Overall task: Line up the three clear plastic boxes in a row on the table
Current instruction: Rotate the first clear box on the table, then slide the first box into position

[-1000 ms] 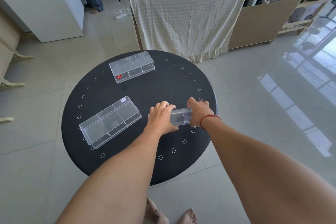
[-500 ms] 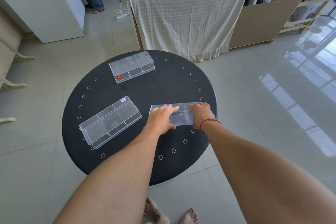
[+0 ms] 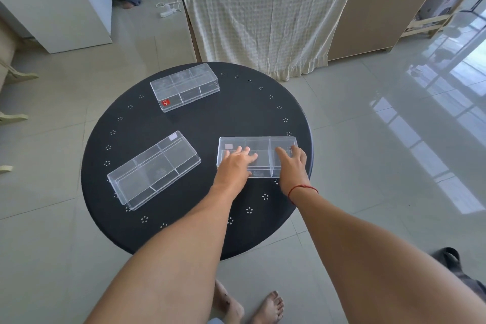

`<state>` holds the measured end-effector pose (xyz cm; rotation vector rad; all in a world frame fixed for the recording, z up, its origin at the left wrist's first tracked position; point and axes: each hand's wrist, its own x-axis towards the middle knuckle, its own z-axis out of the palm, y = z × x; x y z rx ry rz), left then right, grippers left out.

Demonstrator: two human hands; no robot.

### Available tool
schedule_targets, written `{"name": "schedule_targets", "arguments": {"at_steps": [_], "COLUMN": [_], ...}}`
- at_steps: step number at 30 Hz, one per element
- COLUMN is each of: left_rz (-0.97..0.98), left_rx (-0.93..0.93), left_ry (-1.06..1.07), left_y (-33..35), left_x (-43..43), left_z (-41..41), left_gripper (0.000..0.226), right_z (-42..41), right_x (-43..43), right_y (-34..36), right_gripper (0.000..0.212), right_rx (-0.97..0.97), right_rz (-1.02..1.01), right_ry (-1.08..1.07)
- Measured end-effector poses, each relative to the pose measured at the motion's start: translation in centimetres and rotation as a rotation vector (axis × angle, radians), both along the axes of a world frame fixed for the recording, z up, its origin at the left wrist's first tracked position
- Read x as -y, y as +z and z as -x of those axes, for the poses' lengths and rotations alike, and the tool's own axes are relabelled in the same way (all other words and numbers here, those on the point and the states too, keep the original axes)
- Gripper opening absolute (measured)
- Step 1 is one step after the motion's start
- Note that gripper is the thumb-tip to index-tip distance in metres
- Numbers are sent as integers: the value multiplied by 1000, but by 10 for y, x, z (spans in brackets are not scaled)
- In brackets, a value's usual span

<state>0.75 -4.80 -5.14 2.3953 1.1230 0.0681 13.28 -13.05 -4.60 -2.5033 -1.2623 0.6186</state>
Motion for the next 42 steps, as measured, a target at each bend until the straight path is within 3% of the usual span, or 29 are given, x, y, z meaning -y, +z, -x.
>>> {"name": "schedule_targets", "arguments": {"at_steps": [9, 15, 20, 28, 33, 39, 42], "left_rz": [54, -49, -136, 51, 259, 109, 84], "left_rx": [-83, -78, -17, -323, -293, -165, -158], "left_ry": [-25, -65, 158, 706, 659, 570, 690], "left_y": [0, 8, 26, 27, 13, 12, 11], "left_x": [2, -7, -32, -62, -75, -97, -106], "left_z": [-6, 3, 54, 162, 189, 200, 199], "left_gripper": [46, 44, 40, 69, 75, 48, 58], "right_z": [-11, -10, 28, 131, 161, 174, 176], "right_x": [-3, -21, -63, -128, -150, -163, -170], "right_y": [4, 23, 41, 39, 30, 17, 10], "right_gripper": [63, 79, 68, 61, 55, 64, 76], "right_rx": [-29, -2, -20, -166, -250, -324, -342], "right_rz": [117, 231, 172, 156, 164, 130, 143], "right_ry": [36, 82, 163, 325, 256, 105, 26]}}
